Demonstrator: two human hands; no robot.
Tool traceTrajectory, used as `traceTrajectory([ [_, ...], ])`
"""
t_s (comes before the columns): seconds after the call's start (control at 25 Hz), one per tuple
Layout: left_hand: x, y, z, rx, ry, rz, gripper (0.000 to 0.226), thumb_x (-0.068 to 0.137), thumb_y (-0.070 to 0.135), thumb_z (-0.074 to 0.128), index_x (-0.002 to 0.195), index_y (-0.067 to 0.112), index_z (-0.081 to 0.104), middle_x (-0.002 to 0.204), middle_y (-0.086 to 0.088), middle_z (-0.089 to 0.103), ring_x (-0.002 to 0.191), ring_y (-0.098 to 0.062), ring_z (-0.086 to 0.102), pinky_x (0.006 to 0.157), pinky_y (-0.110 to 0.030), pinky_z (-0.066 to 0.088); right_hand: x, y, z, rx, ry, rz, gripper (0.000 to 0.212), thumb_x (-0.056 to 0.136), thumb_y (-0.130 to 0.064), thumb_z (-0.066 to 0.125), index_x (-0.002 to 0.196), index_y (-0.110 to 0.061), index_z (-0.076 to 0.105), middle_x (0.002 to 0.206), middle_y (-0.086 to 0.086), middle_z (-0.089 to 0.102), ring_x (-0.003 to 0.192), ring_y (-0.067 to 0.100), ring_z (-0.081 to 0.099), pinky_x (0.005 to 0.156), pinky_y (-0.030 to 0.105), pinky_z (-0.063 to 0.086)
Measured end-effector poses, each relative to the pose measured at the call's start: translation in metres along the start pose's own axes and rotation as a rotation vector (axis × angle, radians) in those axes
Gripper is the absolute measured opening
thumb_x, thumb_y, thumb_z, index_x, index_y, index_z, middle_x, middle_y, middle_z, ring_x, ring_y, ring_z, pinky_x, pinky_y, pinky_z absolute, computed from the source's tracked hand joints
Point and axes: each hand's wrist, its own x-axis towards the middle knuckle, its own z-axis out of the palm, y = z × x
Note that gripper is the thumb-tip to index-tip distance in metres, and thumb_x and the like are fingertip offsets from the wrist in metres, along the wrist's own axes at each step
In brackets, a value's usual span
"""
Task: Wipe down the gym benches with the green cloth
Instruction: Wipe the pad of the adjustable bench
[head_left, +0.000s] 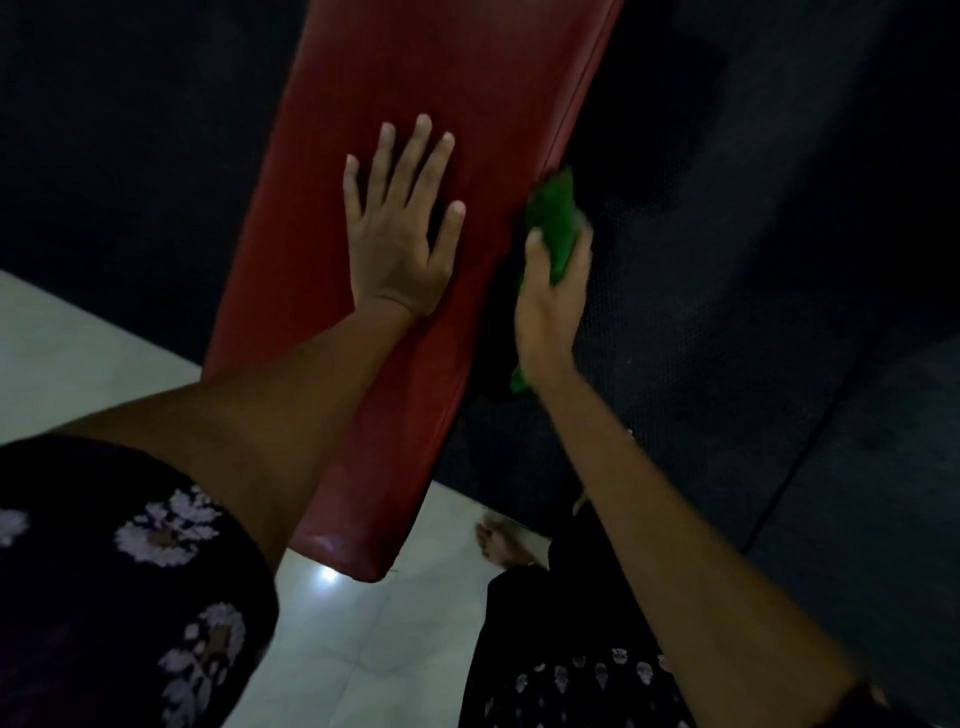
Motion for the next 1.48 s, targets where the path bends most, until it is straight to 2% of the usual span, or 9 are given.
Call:
traceTrajectory([
  [0.16, -0.003, -0.003, 0.001, 0.016, -0.014, 0.003, 0.054, 0.097, 0.042, 0.028, 0.146, 0.018, 0.032, 0.154, -0.004, 0.028, 0.144, -0.025, 0.017, 0.115, -0.047, 0.004, 0.040, -0.018, 0.002, -0.048, 0.035, 0.015, 0.047, 0.098, -0.032, 0.047, 0.142, -0.022, 0.035, 0.122, -0.006, 0.044, 0.100, -0.002, 0.046, 0.084, 0.013, 0.035],
  [0.36, 0.001, -0.001, -0.001, 0.033, -0.015, 0.005, 0.055, 0.096, 0.041, 0.031, 0.146, 0.018, 0.032, 0.154, -0.005, 0.028, 0.144, -0.025, 0.018, 0.115, -0.047, 0.006, -0.037, 0.013, -0.005, 0.013, -0.118, 0.115, 0.050, 0.089, -0.039, 0.047, 0.137, -0.029, 0.038, 0.130, -0.002, 0.048, 0.115, 0.008, 0.048, 0.096, 0.025, 0.039],
  [0.64, 0.002, -0.003, -0.001, 0.045, -0.016, 0.009, 0.053, 0.097, 0.039, 0.034, 0.146, 0.018, 0.031, 0.154, -0.004, 0.027, 0.144, -0.026, 0.017, 0.116, -0.049, 0.006, 0.096, -0.048, -0.005, -0.101, 0.012, 0.017, 0.044, 0.096, -0.027, 0.047, 0.139, -0.021, 0.039, 0.125, 0.002, 0.051, 0.105, 0.010, 0.052, 0.086, 0.024, 0.040],
  [0.84, 0.004, -0.001, 0.002, 0.034, -0.011, 0.026, 0.055, 0.096, 0.043, 0.029, 0.145, 0.018, 0.032, 0.153, -0.005, 0.029, 0.143, -0.027, 0.020, 0.114, -0.050, 0.009, 0.031, -0.025, -0.007, -0.051, -0.091, 0.061, 0.054, 0.089, -0.030, 0.050, 0.141, -0.026, 0.035, 0.132, 0.000, 0.045, 0.113, 0.010, 0.048, 0.092, 0.025, 0.039],
  [0.92, 0.003, 0.000, 0.000, 0.036, -0.015, 0.013, 0.055, 0.096, 0.044, 0.028, 0.145, 0.018, 0.033, 0.153, -0.005, 0.030, 0.142, -0.027, 0.020, 0.114, -0.050, 0.008, 0.014, -0.017, -0.009, -0.075, -0.125, 0.035, 0.054, 0.083, -0.033, 0.048, 0.136, -0.028, 0.039, 0.128, 0.004, 0.049, 0.111, 0.015, 0.051, 0.095, 0.034, 0.045],
  [1.08, -0.002, -0.002, 0.000, 0.004, -0.038, -0.014, 0.052, 0.096, 0.041, 0.034, 0.143, 0.018, 0.036, 0.151, -0.003, 0.033, 0.142, -0.024, 0.020, 0.115, -0.048, 0.007, 0.083, -0.041, -0.008, -0.155, -0.066, 0.056, 0.045, 0.081, -0.034, 0.045, 0.127, -0.029, 0.045, 0.114, 0.012, 0.057, 0.093, 0.018, 0.056, 0.087, 0.049, 0.050],
  [1.28, 0.021, 0.021, -0.019, -0.210, 0.077, -0.285, 0.041, 0.095, 0.037, 0.037, 0.122, 0.015, 0.059, 0.134, 0.001, 0.054, 0.135, -0.020, 0.037, 0.112, -0.054, 0.005, 0.081, -0.052, -0.011, -0.154, -0.113, 0.044, 0.046, 0.091, -0.026, 0.048, 0.135, -0.026, 0.039, 0.121, 0.006, 0.052, 0.100, 0.016, 0.054, 0.088, 0.036, 0.049],
  [1.36, 0.045, 0.041, -0.019, -0.263, 0.043, -0.305, 0.042, 0.096, 0.036, 0.034, 0.127, 0.016, 0.054, 0.143, 0.001, 0.045, 0.139, -0.019, 0.030, 0.111, -0.053, -0.003, 0.034, -0.039, -0.013, -0.109, -0.194, 0.037, 0.046, 0.092, -0.018, 0.050, 0.136, -0.022, 0.039, 0.123, 0.004, 0.049, 0.103, 0.011, 0.051, 0.090, 0.027, 0.043],
  [1.48, 0.101, 0.058, -0.013, -0.257, -0.055, -0.178, 0.048, 0.097, 0.039, 0.027, 0.135, 0.017, 0.047, 0.152, 0.002, 0.031, 0.144, -0.019, 0.019, 0.112, -0.052, -0.006, 0.057, -0.039, -0.012, -0.112, -0.134, 0.023, 0.043, 0.084, -0.029, 0.046, 0.127, -0.025, 0.045, 0.113, 0.012, 0.055, 0.091, 0.016, 0.054, 0.082, 0.038, 0.048],
])
